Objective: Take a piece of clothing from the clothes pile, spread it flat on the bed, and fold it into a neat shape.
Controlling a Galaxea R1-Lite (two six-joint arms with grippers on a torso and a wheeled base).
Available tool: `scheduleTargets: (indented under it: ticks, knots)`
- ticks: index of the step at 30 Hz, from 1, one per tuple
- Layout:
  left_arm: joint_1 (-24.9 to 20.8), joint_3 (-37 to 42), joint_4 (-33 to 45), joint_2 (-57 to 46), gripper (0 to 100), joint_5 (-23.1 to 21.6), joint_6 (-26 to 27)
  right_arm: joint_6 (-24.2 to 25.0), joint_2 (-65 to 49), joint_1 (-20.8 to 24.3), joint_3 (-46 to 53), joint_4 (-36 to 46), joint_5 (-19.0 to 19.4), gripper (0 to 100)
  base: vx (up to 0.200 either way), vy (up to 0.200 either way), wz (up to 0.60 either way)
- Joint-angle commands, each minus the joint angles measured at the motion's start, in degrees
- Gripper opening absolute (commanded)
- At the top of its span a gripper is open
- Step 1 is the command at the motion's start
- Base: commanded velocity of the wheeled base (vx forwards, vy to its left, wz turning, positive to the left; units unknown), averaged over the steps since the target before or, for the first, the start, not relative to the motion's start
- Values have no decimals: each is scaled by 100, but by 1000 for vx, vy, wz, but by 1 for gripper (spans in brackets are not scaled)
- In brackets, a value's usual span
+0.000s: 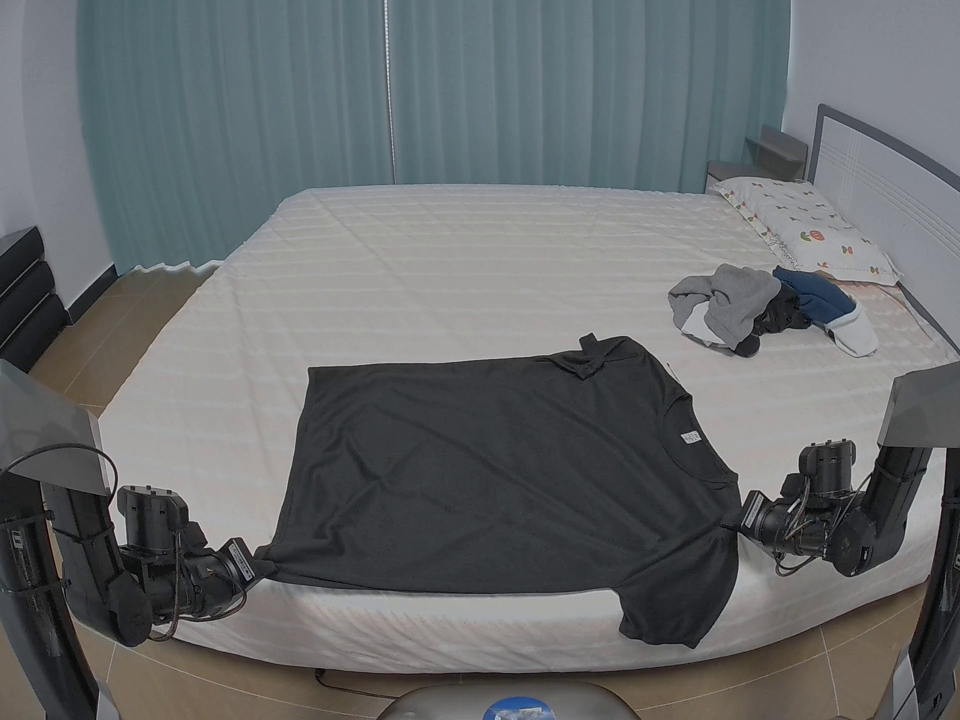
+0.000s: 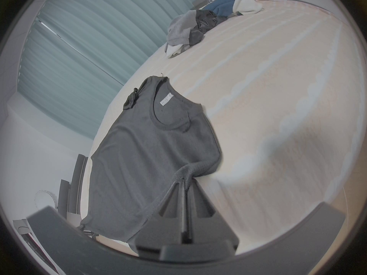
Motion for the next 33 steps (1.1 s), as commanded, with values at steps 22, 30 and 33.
scheduleTargets:
  ticks: [22,30,33]
  knots:
    - [-44,7,-4,45,0,5,4,-48,215,-200,112,-1156,298,100,0,0,0]
    - [-35,16,-4,37,0,5,4,-505,-251,-270,1228,-1243,913,100,0,0,0]
    - [-35,25,-4,37,0,5,4,-698,-233,-262,1421,-1296,983,100,0,0,0]
